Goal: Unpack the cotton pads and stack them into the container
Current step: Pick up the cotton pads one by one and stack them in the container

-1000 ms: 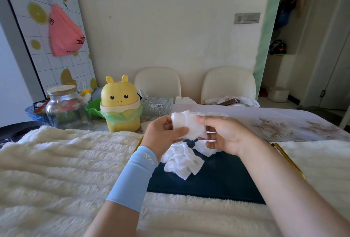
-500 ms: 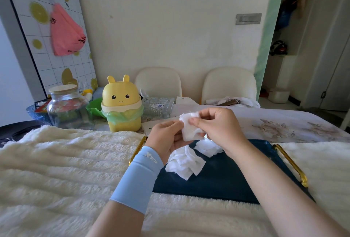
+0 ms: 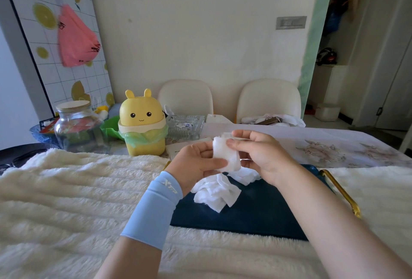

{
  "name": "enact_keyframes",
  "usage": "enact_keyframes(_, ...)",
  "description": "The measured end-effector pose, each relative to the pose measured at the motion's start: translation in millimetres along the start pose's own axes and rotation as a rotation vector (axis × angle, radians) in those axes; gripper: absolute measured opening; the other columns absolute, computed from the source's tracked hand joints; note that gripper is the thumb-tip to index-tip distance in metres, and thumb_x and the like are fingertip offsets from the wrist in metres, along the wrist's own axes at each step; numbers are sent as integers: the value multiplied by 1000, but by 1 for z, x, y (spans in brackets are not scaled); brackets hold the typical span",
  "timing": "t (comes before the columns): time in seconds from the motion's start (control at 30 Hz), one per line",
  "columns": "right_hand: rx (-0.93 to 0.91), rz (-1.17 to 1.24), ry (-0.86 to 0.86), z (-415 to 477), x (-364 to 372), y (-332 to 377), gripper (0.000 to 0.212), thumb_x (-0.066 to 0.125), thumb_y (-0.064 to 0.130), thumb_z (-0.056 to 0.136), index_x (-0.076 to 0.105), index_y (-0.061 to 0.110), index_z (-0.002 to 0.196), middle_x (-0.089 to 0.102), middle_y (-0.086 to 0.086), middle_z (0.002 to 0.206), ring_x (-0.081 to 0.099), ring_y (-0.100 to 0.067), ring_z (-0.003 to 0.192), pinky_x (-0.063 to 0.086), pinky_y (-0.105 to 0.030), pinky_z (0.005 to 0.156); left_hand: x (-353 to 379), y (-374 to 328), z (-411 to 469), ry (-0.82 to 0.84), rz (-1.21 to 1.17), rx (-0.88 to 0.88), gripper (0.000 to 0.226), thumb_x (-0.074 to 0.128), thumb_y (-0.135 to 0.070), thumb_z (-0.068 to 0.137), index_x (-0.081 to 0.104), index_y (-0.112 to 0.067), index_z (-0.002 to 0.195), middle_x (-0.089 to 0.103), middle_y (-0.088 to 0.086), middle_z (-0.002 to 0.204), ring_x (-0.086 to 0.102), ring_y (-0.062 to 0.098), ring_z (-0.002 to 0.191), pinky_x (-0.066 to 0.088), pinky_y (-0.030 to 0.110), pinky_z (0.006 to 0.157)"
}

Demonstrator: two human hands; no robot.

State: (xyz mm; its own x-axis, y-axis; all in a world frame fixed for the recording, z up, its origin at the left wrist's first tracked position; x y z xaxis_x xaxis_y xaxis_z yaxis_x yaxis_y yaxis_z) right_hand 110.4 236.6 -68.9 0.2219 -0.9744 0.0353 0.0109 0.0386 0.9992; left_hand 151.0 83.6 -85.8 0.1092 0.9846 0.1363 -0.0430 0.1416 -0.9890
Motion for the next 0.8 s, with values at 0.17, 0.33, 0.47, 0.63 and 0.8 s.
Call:
enact_keyframes(0.17,-180,-326,-74,1,-1,3,18,72,24,92,66,25,108,72,7,97,69,-6,67,46,-17,59,-19,4,2,-226,60,9,28,72,0,84,69,-2,112,77,12,100,73,28,96,59,38,88)
enact_keyframes(0.33,-185,-923,265,-7,1,-1,26,68,16,89,71,34,107,64,21,94,57,13,65,45,-12,63,-49,9,5,-471,-7,9,21,73,0,84,70,-6,104,75,10,98,73,24,89,60,32,79)
enact_keyframes(0.47,-101,-1163,416,-8,11,-23,57,80,24,80,59,38,131,61,23,117,53,8,80,41,-14,63,-53,12,6,-503,-33,7,20,73,-2,85,71,-6,105,75,11,100,73,27,94,59,37,85)
enact_keyframes(0.63,-134,-1098,291,0,5,-22,25,59,18,93,73,26,112,71,1,106,66,-17,90,51,-30,76,-47,9,4,-505,14,7,10,71,-4,88,71,-13,92,75,8,96,72,22,88,59,28,75)
enact_keyframes(0.8,-125,-716,88,8,-12,-8,18,52,5,92,66,-4,100,72,-17,98,73,-13,75,46,-34,61,-44,9,3,-561,-13,-12,3,68,-12,91,69,-12,89,70,12,104,69,29,96,60,34,76)
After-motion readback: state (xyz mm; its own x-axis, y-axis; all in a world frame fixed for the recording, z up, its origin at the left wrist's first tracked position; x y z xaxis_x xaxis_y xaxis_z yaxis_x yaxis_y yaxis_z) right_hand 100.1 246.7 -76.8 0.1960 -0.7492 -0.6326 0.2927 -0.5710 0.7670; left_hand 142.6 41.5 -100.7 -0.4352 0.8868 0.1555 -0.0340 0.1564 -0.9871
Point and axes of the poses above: each hand's wrist, its own z-axis towards the middle knuckle, its own x-axis out of the palm, y = z × x, the point moved 5 cm from there along z, towards the middle knuckle
